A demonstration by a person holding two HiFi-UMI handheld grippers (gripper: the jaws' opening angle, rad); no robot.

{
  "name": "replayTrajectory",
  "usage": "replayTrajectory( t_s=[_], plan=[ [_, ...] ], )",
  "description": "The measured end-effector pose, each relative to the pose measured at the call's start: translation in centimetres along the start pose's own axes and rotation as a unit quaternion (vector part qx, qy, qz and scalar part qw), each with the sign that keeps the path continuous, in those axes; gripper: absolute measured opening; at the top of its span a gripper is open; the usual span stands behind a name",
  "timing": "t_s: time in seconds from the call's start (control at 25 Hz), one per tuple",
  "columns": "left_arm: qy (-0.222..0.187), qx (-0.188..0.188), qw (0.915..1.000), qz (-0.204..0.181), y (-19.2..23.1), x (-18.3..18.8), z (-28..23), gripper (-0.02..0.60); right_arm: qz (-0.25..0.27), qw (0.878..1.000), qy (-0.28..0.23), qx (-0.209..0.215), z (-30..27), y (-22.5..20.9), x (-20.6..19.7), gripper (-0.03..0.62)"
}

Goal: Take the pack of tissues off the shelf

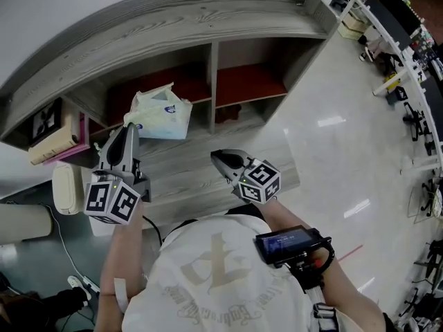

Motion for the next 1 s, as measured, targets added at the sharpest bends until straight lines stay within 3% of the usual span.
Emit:
replayTrajectory(
  t_s=[0.56,1.0],
  plan=[
    [0.001,-0.046,0.9986,0.026,-0.2,-1.0,3.0,0.028,-0.001,1.000,-0.005,-0.022,0.9,1.9,-0.6,0.005],
    [0.015,-0.048,0.9976,0.048,1.2,-5.4,6.9,0.028,-0.005,1.000,-0.009,-0.027,0.9,3.8,-1.8,0.005]
  ],
)
Point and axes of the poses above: the fingertips, and each gripper's own axes: z backward along the fingers, y to its left, x out of its top, the point moved 2 cm from there along z, backward along the fingers, and after that the axes turned 3 degrees about -x, right-handed, at the moved point
